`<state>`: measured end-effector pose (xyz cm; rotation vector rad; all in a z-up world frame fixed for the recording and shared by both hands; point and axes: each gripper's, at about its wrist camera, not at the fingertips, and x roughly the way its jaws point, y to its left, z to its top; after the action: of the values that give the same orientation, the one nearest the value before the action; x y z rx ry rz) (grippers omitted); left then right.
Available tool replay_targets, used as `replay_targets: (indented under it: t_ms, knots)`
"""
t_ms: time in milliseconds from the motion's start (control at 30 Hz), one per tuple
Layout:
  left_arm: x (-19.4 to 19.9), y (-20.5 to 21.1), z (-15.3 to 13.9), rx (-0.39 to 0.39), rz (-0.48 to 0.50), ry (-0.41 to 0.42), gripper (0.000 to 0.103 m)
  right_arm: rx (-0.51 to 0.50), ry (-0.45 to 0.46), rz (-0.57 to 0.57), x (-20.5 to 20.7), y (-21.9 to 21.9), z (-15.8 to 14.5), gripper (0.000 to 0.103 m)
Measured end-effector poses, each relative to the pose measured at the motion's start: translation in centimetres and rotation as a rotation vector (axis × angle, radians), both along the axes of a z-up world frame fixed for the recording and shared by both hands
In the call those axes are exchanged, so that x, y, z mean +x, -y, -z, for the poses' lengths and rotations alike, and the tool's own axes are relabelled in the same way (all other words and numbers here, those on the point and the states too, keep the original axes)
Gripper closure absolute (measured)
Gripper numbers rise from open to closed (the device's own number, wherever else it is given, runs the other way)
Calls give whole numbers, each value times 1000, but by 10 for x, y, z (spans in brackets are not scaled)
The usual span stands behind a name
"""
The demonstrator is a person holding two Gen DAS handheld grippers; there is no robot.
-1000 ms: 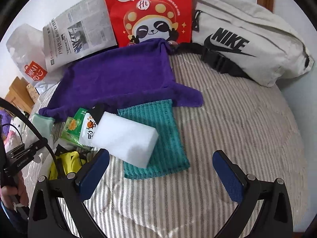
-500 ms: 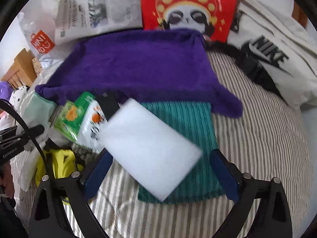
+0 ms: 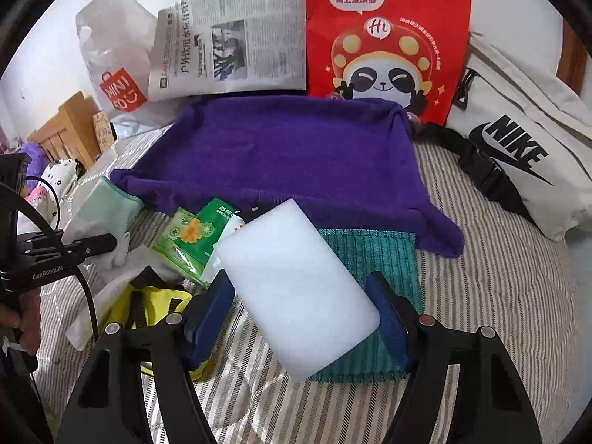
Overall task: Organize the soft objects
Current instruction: 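Carry sock and sponge onto the purple towel and open both grippers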
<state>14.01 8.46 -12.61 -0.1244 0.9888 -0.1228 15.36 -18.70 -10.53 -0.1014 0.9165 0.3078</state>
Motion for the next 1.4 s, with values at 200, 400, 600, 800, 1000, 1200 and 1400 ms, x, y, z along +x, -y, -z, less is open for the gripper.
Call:
replay_targets:
  t_ms: [200,400,600,800,1000,1200,1400]
  knots:
    - [-9,-7,-25,-21,-19,35,82,11,9,10,-2,5,-16,31]
    - [-13,-10,-53,-30,-21,75,82,40,19,17,3,7,-36,31]
    - [-3,-8,-74,-25,-12,95,82,49,31,9,15,4,-49,31]
    - [20,1,-87,5,7,115,82,39,31,24,44,1,-53,31]
    - [61,5,-85,-7,23,115,82,9,44,42,86,-8,-52,31]
    - [101,13,-72,-33,51,80,82,-4,21,59,125,-8,-36,31]
    - [138,19,-59,-55,64,60,82,-25,-3,82,165,-4,-19,31]
